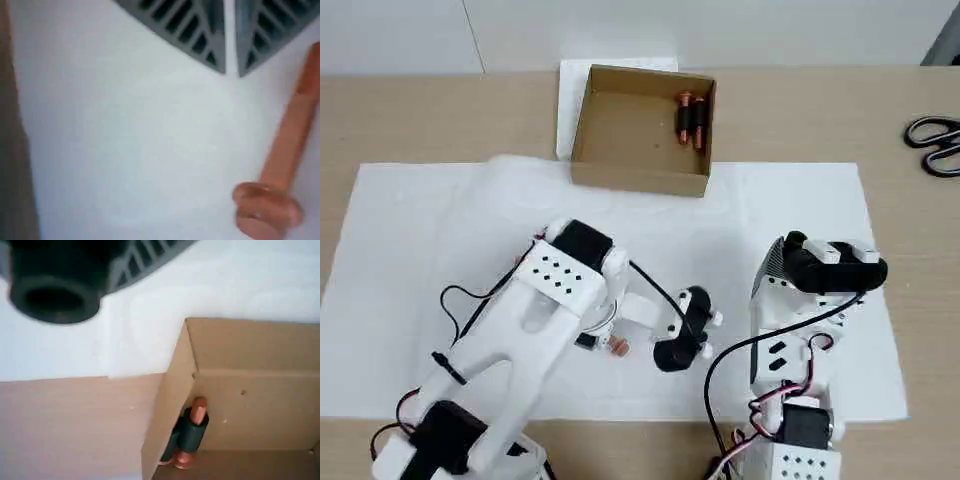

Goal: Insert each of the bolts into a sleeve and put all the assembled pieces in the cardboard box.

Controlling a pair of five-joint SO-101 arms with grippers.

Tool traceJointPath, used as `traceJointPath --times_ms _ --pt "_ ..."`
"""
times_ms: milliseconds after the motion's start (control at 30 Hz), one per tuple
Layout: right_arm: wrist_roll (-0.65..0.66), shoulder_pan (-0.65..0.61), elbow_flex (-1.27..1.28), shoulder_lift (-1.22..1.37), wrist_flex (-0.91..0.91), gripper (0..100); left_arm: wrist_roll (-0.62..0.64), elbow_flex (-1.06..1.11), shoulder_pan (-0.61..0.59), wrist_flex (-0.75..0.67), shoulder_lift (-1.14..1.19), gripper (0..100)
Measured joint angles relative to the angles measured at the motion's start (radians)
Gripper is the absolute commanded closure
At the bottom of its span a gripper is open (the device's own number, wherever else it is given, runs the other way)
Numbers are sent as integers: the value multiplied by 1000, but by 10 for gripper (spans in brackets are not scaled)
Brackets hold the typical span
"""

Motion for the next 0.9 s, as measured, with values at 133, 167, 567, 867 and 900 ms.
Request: traceJointPath --times_ms 133,167,567,867,900 --pt "0 44 0 0 -26 991 0 3 -5 0 -2 993" --pt "0 75 0 0 -40 991 0 3 -5 0 -2 993" --pt "0 328 0 0 -38 991 -12 18 -6 0 -2 992" --pt "0 376 0 0 -35 991 -14 58 -26 0 52 902" --pt "0 377 0 0 -35 991 -14 58 -34 0 69 878"
